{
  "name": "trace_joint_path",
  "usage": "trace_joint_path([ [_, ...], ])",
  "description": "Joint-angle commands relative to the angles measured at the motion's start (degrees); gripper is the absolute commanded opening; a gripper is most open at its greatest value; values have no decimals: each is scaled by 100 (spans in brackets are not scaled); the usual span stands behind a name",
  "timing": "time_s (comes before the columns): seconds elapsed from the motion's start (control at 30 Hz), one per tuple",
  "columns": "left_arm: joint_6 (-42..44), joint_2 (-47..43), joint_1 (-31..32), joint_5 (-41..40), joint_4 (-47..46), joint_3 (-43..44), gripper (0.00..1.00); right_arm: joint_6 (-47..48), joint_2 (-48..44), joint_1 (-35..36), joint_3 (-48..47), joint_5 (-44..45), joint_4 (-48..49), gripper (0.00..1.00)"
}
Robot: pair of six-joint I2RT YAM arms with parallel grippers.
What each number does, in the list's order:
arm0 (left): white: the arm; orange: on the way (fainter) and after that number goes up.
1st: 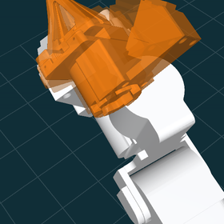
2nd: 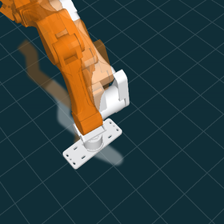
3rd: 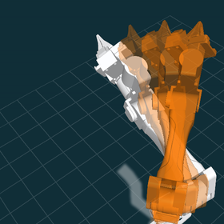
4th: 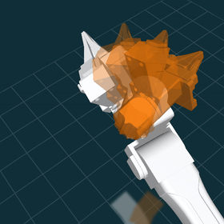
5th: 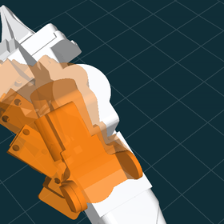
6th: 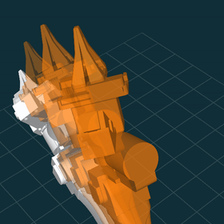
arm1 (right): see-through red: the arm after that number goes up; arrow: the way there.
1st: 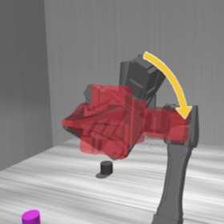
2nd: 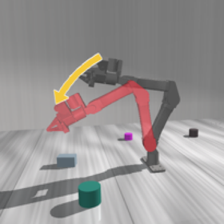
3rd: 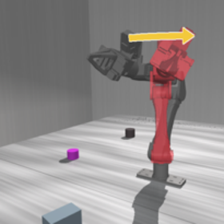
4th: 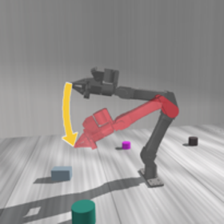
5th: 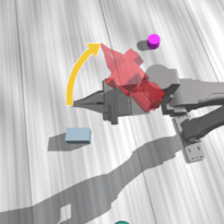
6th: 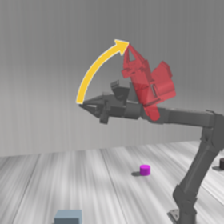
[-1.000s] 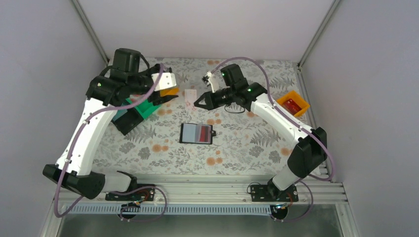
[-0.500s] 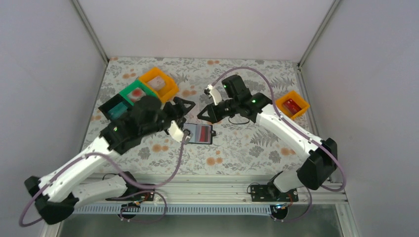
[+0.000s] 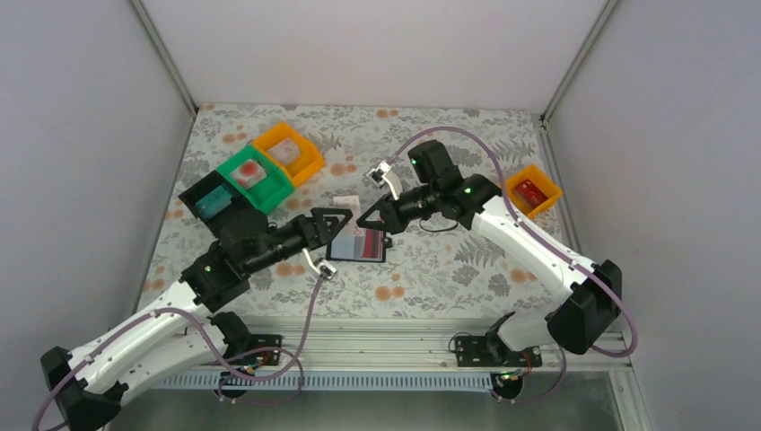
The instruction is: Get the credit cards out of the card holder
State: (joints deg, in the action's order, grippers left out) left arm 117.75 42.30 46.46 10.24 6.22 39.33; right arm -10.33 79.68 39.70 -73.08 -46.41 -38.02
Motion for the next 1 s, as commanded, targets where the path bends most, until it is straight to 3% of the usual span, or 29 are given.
trace_joint_path([
  [0.0, 2014, -327, -274, 221, 286, -7, 80, 234, -93, 73, -135, 174, -165, 4],
  [0.13, 2303, -446, -718, 442, 253, -193, 80, 243, -49, 73, -195, -71, -157, 4],
  [0.37, 2763, -266, -771, 1119, -453, -629, 80, 159, -34, 73, -218, -484, 32, 4],
  [0.43, 2710, -158, -770, 1198, -724, -672, 72, 97, -25, 81, -168, -661, 148, 4],
  [0.77, 2519, -156, -770, 1171, -892, -759, 6, 182, 33, 82, -173, -581, 81, 4],
  [0.93, 2551, -322, -767, 1277, -444, -702, 2, 148, 49, 81, -167, -428, 96, 4],
  [0.97, 2561, -361, -769, 1263, -315, -688, 2, 109, 37, 69, -170, -330, 111, 9],
])
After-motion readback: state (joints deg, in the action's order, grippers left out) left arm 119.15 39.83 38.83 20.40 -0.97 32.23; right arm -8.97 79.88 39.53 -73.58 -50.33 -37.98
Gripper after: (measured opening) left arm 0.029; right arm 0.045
